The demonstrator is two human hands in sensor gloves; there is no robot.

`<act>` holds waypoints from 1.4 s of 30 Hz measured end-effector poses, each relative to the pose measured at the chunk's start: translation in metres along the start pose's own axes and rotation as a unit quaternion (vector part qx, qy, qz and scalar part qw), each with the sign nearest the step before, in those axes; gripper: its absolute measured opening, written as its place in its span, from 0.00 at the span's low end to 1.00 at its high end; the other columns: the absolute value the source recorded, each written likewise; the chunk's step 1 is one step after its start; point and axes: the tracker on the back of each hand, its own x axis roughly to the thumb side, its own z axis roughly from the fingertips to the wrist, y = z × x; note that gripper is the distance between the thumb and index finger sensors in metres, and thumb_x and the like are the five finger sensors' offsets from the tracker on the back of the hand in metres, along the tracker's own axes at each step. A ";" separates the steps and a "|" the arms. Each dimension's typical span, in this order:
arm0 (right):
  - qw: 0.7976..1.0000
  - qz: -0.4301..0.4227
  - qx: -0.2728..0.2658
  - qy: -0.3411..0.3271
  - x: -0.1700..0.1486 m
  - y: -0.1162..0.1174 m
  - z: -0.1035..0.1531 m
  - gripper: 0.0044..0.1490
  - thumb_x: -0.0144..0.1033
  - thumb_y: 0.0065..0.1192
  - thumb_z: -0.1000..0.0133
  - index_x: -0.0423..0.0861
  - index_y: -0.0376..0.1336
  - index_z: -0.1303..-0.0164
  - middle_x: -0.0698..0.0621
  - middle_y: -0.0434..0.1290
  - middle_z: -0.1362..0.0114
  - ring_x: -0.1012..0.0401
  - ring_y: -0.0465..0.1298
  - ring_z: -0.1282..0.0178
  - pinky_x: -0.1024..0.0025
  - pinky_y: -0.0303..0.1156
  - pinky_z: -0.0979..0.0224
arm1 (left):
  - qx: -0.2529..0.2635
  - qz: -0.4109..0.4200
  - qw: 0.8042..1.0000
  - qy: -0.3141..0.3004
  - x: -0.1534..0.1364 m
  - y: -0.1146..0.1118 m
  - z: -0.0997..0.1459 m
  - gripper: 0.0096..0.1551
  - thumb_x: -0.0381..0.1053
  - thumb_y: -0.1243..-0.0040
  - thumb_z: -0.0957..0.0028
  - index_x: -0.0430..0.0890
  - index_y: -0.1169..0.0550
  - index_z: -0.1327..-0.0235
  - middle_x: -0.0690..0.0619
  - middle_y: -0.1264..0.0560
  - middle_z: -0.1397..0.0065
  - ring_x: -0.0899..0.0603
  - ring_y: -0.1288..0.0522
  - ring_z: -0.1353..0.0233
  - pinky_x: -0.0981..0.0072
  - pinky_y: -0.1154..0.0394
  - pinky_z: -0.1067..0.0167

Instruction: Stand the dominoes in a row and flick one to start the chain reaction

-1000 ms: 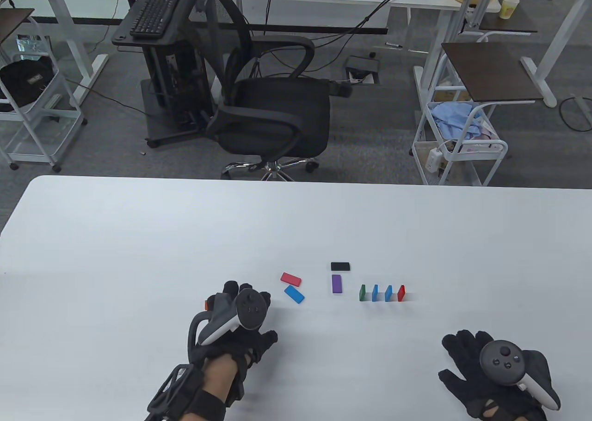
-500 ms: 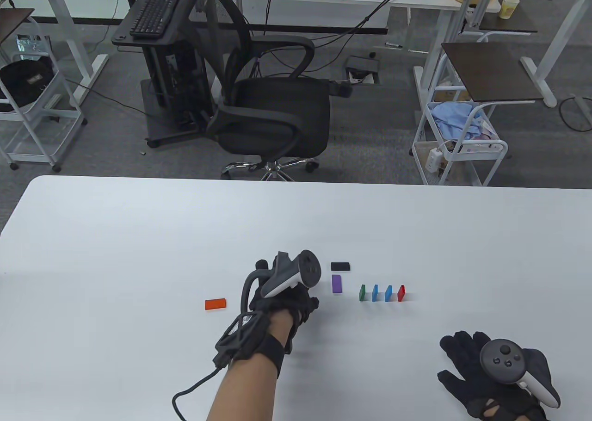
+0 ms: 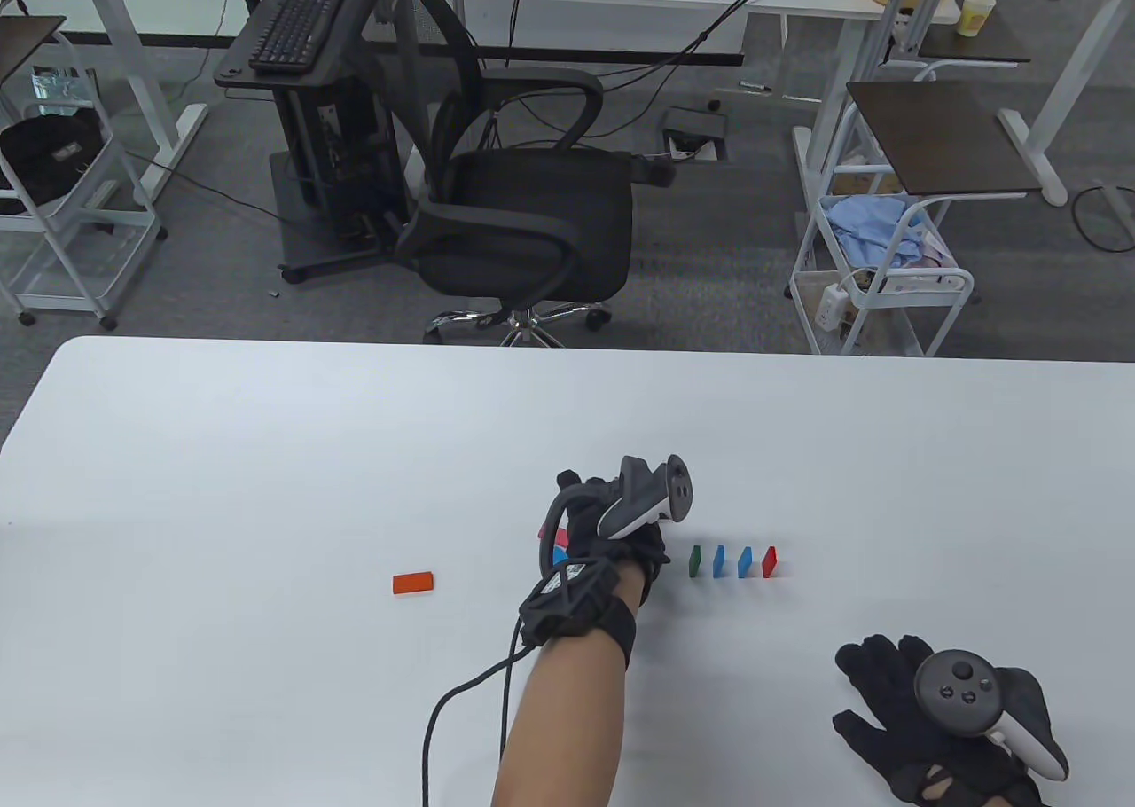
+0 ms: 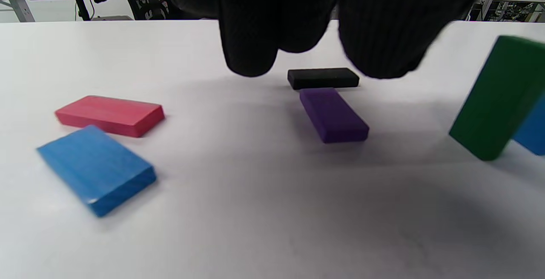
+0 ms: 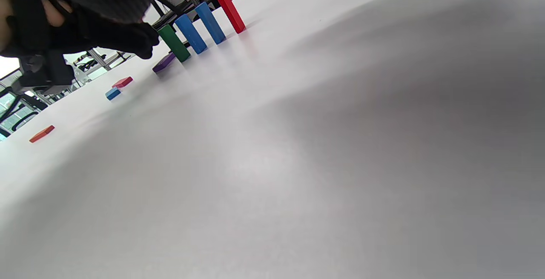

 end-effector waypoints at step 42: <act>1.000 -0.022 -0.005 0.009 -0.012 -0.004 0.000 0.44 0.58 0.54 0.42 0.56 0.39 0.23 0.43 0.34 0.14 0.41 0.24 0.20 0.36 0.22 0.24 | 0.027 -0.001 1.000 0.013 -0.004 -0.001 0.007 0.45 0.58 0.27 0.59 0.42 0.32 0.32 0.48 0.16 0.42 0.39 0.24 0.30 0.27 0.53 0.27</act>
